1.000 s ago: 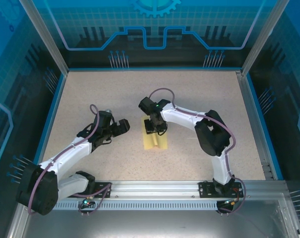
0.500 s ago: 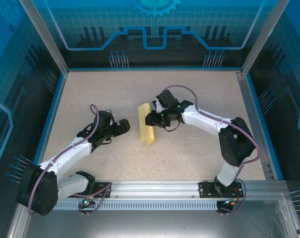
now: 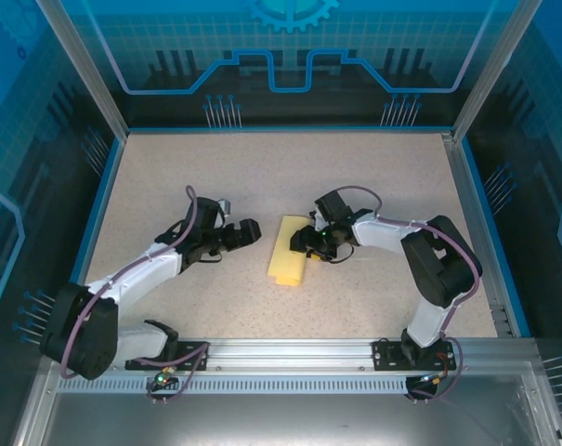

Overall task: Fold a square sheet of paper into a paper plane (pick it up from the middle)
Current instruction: Fold the square sheet of paper in half at the center of the table.

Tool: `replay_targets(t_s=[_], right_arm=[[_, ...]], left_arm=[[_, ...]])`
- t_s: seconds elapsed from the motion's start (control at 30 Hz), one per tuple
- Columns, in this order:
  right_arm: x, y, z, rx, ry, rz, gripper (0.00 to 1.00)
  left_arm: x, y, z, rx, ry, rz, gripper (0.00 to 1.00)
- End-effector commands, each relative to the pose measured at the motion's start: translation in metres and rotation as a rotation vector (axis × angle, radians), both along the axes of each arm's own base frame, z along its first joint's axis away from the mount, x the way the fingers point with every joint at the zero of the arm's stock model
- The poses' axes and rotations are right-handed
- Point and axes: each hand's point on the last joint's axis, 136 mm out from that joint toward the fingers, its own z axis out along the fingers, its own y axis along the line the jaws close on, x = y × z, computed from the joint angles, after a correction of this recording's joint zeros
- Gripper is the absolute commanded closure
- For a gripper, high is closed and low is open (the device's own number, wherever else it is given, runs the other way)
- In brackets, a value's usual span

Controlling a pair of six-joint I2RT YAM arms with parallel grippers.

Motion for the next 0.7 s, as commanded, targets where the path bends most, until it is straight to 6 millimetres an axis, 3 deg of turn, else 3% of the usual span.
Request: replay_targets(t_s=[0.0, 0.2, 0.4, 0.67], right_arm=[[0.000, -0.015, 0.004, -0.006, -0.021, 0.019, 0.36], [-0.006, -0.023, 0.003, -0.039, -0.003, 0.090, 0.32], [-0.015, -0.027, -0.008, -0.094, 0.031, 0.131, 0.29], [-0.023, -0.033, -0.025, -0.225, 0.072, 0.133, 0.25]], left_arm=[[0.002, -0.029, 0.010, -0.028, -0.016, -0.106, 0.02], [0.004, -0.042, -0.002, -0.040, 0.031, -0.090, 0.08], [0.005, -0.028, -0.014, -0.018, 0.061, 0.018, 0.17], [0.005, -0.020, -0.013, 0.004, 0.047, 0.055, 0.19]])
